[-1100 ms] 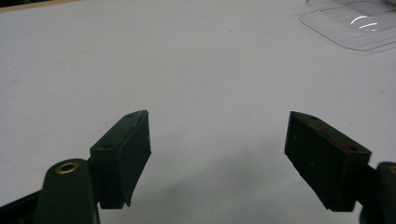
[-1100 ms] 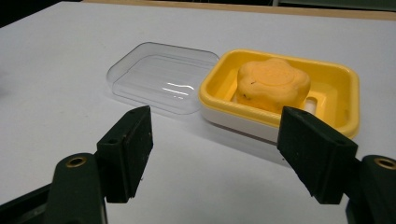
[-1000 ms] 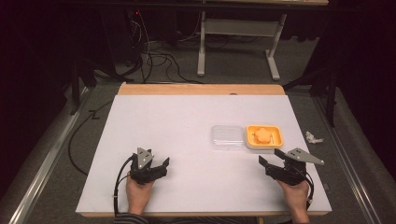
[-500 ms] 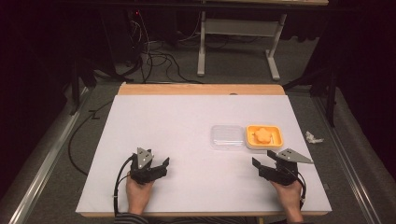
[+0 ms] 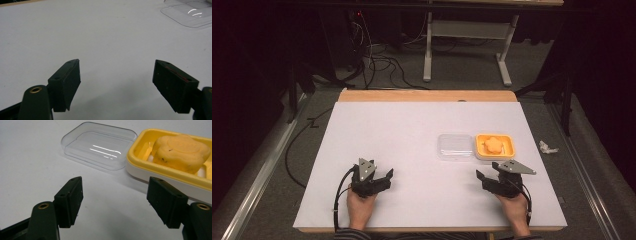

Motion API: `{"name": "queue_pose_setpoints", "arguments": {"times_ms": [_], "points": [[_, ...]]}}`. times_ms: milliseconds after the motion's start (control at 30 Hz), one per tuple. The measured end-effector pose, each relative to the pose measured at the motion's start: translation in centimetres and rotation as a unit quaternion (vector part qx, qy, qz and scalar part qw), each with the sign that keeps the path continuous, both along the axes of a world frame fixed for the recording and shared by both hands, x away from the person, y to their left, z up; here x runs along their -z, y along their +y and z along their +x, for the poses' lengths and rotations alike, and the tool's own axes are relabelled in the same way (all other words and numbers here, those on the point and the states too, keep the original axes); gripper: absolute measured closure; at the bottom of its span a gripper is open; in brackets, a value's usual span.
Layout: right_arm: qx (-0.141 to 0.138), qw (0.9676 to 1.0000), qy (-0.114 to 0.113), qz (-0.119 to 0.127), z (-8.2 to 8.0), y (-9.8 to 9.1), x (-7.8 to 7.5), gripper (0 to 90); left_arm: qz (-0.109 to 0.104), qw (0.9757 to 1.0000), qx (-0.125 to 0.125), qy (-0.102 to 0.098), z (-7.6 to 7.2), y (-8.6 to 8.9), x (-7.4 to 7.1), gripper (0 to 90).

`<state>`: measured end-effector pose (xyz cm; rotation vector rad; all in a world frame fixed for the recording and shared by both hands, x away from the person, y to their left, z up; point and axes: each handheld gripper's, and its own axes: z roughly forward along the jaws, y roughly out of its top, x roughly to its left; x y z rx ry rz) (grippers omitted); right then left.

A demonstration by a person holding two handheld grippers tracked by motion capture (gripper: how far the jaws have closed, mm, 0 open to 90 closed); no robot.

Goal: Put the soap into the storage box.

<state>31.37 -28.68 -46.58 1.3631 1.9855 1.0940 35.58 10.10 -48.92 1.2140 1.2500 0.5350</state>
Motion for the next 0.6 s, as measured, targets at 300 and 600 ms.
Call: {"name": "queue_pose_setpoints", "arguments": {"times_ms": [300, 600], "points": [[-0.004, 0.9999, 0.005, -0.014, 0.33, 0.69, 0.73, 31.1, -0.002, 1.0, 0.0, -0.001, -0.02, -0.01, -0.01, 23.0], [-0.01, 0.9999, 0.005, -0.012, 0.25, 0.7, 1.08, 31.0, -0.001, 1.0, 0.001, -0.001, -0.04, 0.01, -0.01, 23.0]]}}
